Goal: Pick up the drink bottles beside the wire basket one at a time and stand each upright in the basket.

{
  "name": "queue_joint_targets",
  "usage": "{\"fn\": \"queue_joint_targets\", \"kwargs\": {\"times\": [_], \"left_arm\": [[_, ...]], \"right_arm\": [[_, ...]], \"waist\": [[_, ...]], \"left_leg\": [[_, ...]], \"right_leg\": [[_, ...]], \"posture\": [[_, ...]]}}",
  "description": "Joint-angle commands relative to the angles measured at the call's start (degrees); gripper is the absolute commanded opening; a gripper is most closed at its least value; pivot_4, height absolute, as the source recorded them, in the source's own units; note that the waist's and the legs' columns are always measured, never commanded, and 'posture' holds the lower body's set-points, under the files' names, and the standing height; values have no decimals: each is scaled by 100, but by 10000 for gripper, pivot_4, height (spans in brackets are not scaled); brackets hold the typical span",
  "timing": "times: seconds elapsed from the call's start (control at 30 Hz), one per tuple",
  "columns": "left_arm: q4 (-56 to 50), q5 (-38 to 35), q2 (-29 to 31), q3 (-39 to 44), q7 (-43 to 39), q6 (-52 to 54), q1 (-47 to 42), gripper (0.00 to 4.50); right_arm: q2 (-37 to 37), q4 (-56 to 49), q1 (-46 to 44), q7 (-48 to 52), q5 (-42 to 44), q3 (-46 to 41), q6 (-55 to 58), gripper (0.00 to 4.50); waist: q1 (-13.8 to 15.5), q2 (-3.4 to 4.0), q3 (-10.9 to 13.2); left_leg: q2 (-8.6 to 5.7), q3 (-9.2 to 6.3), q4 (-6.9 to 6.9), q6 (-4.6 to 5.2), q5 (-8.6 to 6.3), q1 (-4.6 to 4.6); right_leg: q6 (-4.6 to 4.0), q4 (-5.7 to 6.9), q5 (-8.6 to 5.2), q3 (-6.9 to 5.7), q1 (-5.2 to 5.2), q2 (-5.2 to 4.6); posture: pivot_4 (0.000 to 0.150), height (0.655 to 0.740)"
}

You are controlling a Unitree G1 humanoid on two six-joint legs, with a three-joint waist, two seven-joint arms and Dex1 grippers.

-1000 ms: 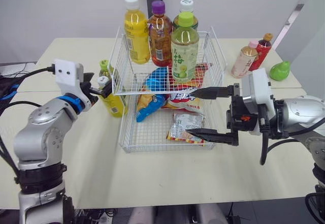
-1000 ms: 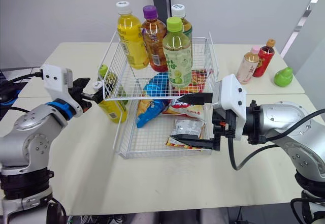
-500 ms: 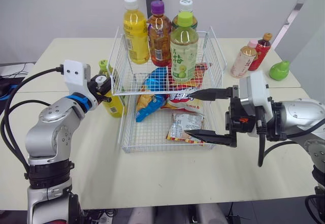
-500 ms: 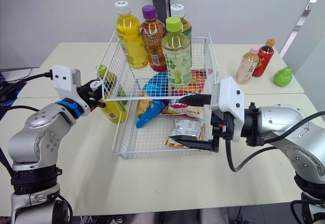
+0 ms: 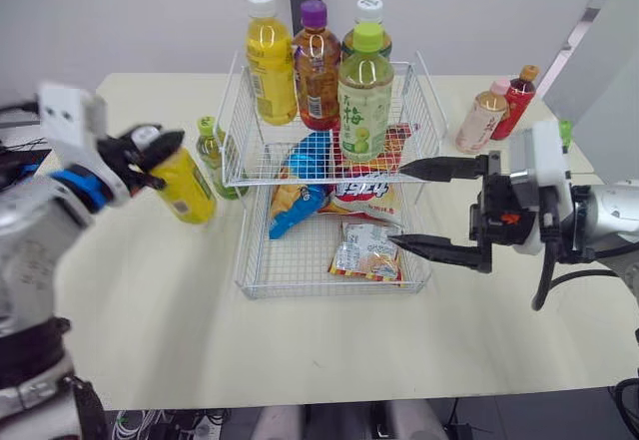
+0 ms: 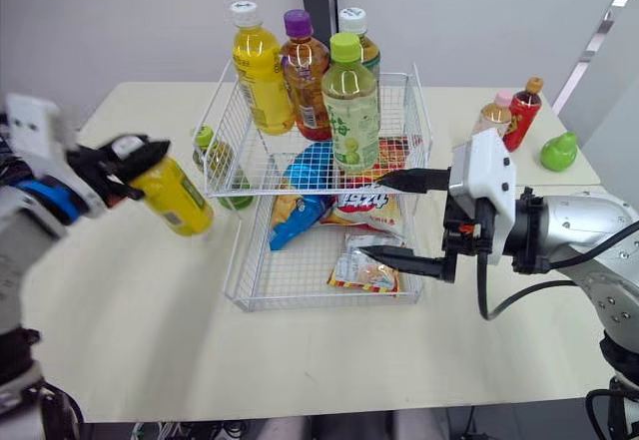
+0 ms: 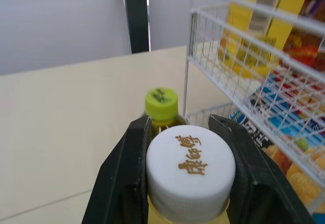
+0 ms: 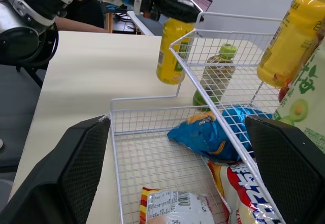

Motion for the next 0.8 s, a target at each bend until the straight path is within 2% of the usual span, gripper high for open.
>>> {"fn": "queue_joint_targets", "kwargs": {"times": [0.03,0.13,0.23,0.37,0.47,0.57,0.8], "left_arm": [[283,-345,544,189,-162,186,-870,13753],[1001,-386,980,-260,-411,335,-1956,13753],[1835,-314,1147,-906,-730,462,-3349,13753],[2682,-162,895,-1794,-1321,704,-4844,13753],[3128,-16,514,-2272,-1693,761,-5517,13753],[3394,152,153,-2554,-1940,710,-5780,13753],[3371,527,-557,-3055,-2476,318,-5477,13753]], "right_arm": [[-81,-42,-104,67,78,-222,-128,45000],[-67,-80,-90,19,45,-222,-163,45000],[-36,-135,-60,-84,48,-262,-172,45000],[-1,-251,25,-212,86,-307,-160,45000],[24,-266,8,-311,84,-298,-146,45000],[74,-277,-15,-451,109,-310,-126,45000],[20,-310,11,-808,457,-761,-43,45000]], "waist": [[-3,0,0],[-22,-1,1],[-18,-4,3],[-25,-3,3],[-28,-2,3],[-36,-1,4],[-61,3,7]], "left_leg": [[-1,2,0,0,0,-2],[0,6,-3,0,0,0],[1,7,-1,0,0,-2],[-5,17,-3,0,0,-7],[-5,19,-3,0,0,-6],[-4,18,1,0,0,-6],[-1,16,-5,0,0,-8]], "right_leg": [[1,-2,0,1,0,0],[1,0,0,4,-2,0],[1,5,-1,-3,-3,7],[7,-2,-4,0,-4,4],[11,1,-7,3,-4,2],[11,5,-7,3,-4,4],[5,6,-10,11,-12,2]], "posture": [[1500,7400],[1500,7400],[1500,7400],[1500,7400],[1500,7400],[1500,7400],[1500,7400]]}}
